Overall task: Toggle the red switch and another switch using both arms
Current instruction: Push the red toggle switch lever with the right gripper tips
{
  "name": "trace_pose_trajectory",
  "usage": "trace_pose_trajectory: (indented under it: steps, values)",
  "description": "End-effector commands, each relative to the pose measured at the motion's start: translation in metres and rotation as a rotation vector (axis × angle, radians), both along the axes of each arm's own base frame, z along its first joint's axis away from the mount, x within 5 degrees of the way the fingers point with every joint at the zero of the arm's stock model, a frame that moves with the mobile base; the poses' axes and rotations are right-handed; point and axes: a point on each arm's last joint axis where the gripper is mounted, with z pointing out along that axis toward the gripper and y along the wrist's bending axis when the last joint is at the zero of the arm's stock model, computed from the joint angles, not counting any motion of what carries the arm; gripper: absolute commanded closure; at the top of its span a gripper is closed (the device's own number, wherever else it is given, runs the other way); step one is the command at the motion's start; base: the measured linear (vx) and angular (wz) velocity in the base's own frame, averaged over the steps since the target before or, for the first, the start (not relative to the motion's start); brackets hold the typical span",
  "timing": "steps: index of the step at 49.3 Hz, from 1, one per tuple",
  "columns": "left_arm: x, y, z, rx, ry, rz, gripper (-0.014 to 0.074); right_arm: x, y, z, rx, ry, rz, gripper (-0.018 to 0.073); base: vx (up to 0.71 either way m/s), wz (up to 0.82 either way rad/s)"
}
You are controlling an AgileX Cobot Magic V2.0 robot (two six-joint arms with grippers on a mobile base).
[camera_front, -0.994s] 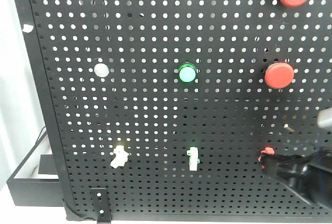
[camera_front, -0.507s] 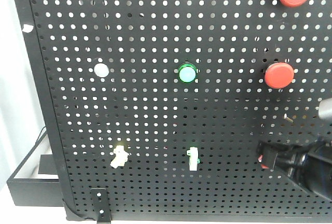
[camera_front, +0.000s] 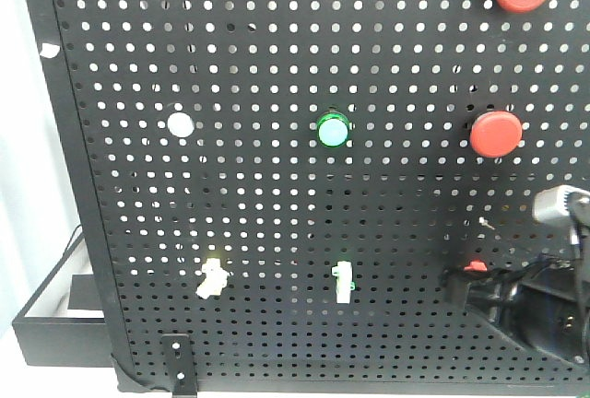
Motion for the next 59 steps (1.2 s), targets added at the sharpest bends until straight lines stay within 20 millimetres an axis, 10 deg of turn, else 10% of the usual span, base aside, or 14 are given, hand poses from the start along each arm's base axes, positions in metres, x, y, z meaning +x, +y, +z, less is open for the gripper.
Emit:
trace_pose_trajectory:
  steps: [1, 25, 47, 59]
  values:
    - [-0.002, 0.001, 0.01, 0.004, -0.039, 0.014, 0.0603, 0.001, 0.002, 0.012, 0.019, -0.032, 0.014, 0.0566, 0.0, 0.0]
    - [-0.002, 0.001, 0.01, 0.004, -0.039, 0.014, 0.0603, -0.004, 0.003, 0.016, -0.015, -0.059, 0.061, 0.0566, 0.0, 0.0]
    - [-0.001, 0.001, 0.007, -0.047, -0.006, -0.003, 0.0603, -0.08, -0.015, 0.086, -0.146, -0.472, 0.072, 0.0566, 0.0, 0.0]
    - [-0.002, -0.012, 0.0, -0.033, 0.075, -0.137, 0.0603, -0.114, -0.027, 0.088, -0.277, -0.592, 0.024, 0.0566, 0.0, 0.0]
